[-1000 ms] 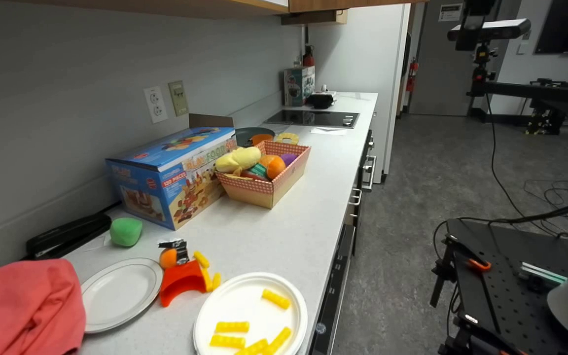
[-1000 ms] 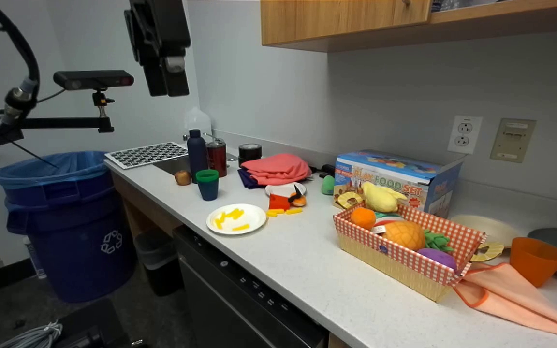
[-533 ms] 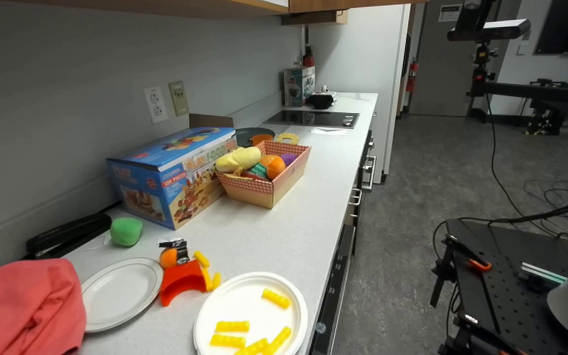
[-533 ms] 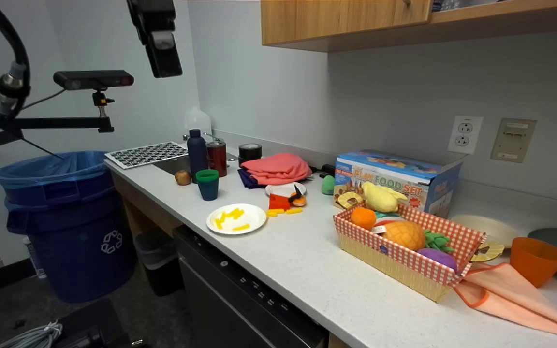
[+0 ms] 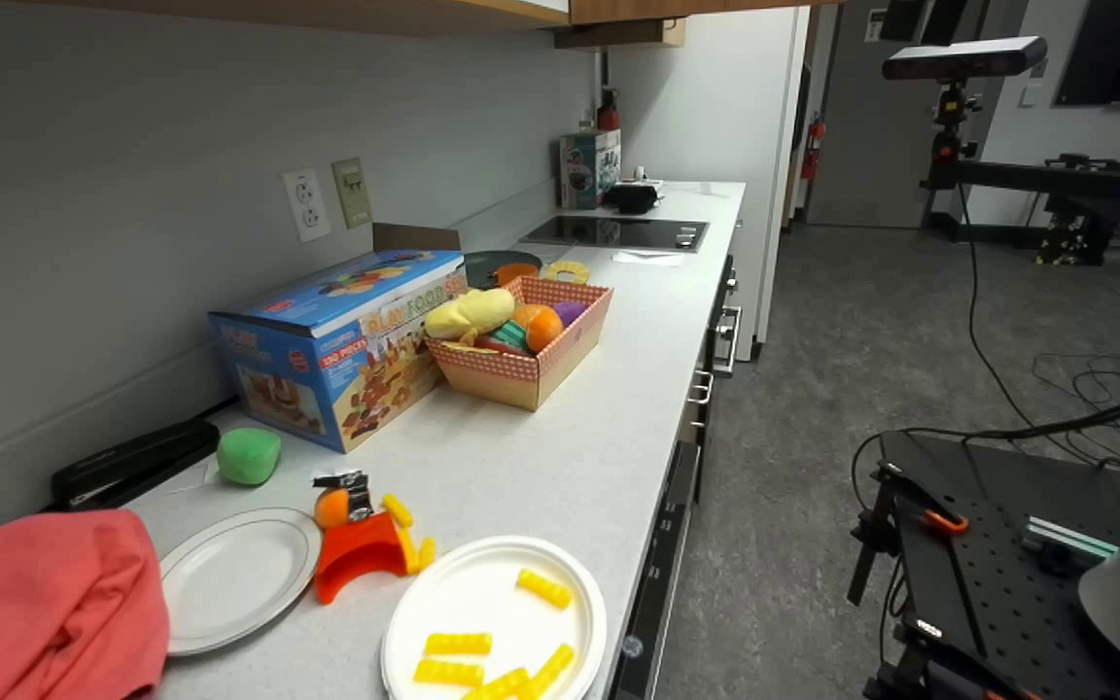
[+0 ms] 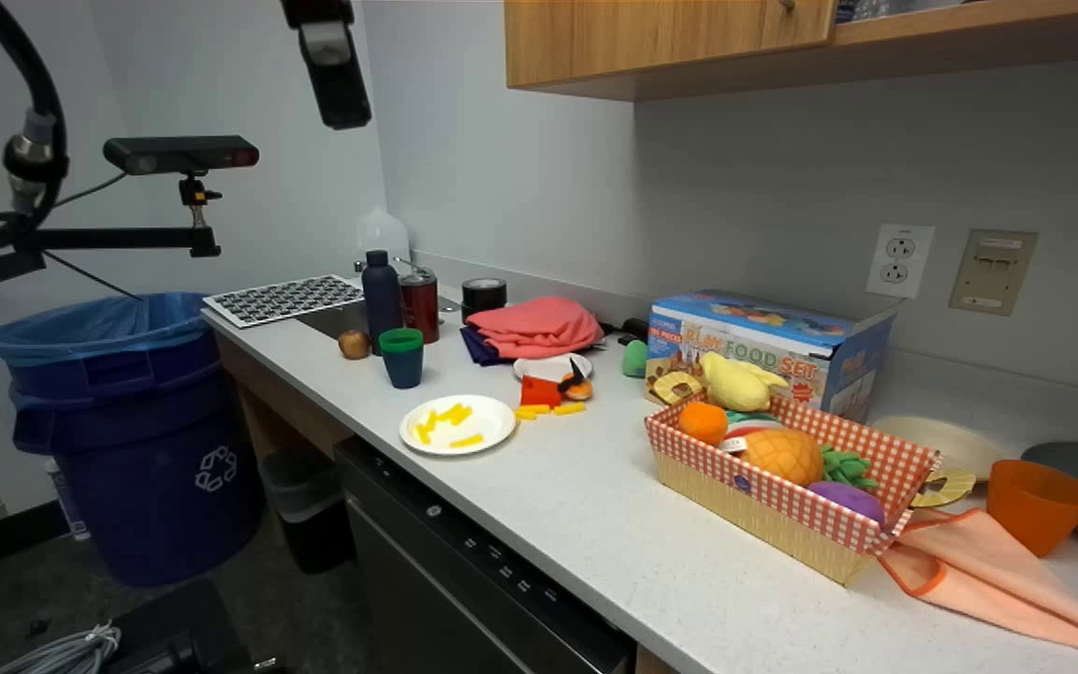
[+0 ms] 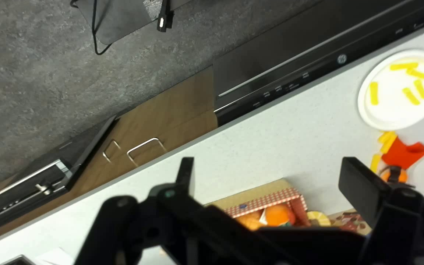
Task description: Close the top cabinet drawer door on the right
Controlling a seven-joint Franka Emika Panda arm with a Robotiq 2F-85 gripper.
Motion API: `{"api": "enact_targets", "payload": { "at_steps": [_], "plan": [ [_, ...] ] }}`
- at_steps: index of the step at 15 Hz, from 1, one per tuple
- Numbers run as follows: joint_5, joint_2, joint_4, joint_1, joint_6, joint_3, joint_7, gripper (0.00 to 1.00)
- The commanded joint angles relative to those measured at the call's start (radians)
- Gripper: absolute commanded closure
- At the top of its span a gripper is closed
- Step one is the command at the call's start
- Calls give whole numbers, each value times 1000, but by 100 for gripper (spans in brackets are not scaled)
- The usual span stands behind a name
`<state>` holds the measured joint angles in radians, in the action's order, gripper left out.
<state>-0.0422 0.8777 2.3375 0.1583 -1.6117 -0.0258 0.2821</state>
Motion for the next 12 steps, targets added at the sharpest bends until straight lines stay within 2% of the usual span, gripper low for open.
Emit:
{"api": "enact_targets", "payload": {
  "at_steps": [1,3,6,8,9,12],
  "plan": [
    [-55,-33,-108,107,2,-117,-4,0],
    [-84,-51,-163,162,-13,-183,3,0],
    [-123,-84,-209,230,-108,-257,26,0],
    [-113,-95,-222,263,-183,-277,65,0],
    [-108,-63,-185,248,-140,-266,15,0],
    [-107,-83,-201,269,-177,-276,38,0]
  ]
}}
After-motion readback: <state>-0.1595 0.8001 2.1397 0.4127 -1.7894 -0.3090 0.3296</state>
